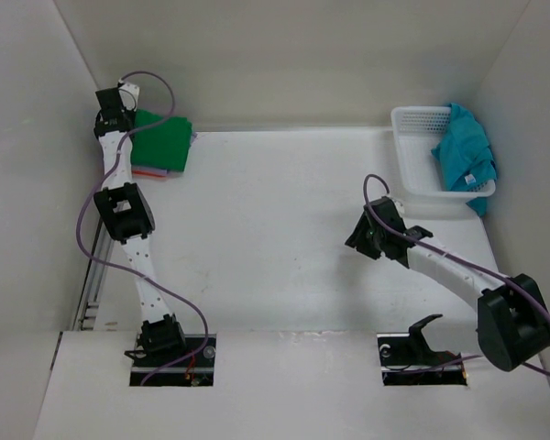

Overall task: Fold and stack the t-shirts
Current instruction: Put the neatly folded tshirt into the corner of the board with the left arm, then grab crumpled tshirt from bin with the right arm, then move the tshirt to the center of the board, then flatten out the tshirt

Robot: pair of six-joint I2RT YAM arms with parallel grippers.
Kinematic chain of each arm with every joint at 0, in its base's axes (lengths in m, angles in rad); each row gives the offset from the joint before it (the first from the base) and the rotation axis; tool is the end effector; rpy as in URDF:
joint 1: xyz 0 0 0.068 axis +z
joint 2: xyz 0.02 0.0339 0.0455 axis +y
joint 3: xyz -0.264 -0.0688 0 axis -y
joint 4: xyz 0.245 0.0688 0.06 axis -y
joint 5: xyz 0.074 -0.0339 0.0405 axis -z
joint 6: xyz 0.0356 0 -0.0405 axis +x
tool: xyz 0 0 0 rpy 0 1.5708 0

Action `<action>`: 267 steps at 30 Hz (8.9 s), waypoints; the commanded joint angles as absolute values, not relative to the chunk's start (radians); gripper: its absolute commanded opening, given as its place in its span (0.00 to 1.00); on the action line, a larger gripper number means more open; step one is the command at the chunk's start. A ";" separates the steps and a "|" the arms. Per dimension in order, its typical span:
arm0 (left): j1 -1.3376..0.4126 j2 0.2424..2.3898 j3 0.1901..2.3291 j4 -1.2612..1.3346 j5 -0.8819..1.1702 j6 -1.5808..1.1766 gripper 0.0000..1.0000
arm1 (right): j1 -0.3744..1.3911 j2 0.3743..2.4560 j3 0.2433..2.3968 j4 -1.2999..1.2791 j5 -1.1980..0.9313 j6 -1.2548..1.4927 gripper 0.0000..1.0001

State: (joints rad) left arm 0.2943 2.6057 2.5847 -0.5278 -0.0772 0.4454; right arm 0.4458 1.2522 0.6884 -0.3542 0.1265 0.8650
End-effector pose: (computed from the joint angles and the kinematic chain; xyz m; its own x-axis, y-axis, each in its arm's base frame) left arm 0.5606 0.1728 0.2460 -0.6023 0.2663 -0.7526 -0.1027 0.9090 0.4039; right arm 0.2211 0.1007 0.1972 -0.7378 0.4842 -0.4703 0.3129 0.8627 0.3973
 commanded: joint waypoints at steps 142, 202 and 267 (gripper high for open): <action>-0.188 1.813 1.173 -0.744 0.237 0.347 0.00 | 0.458 1.415 0.715 -0.429 0.037 0.736 0.00; -0.042 1.931 2.020 -0.812 0.112 0.406 0.00 | 0.137 2.255 2.609 -0.635 -0.345 0.676 0.00; -0.148 1.470 0.821 -0.468 -0.052 0.512 0.09 | 0.639 1.862 1.232 -0.581 0.048 0.537 0.13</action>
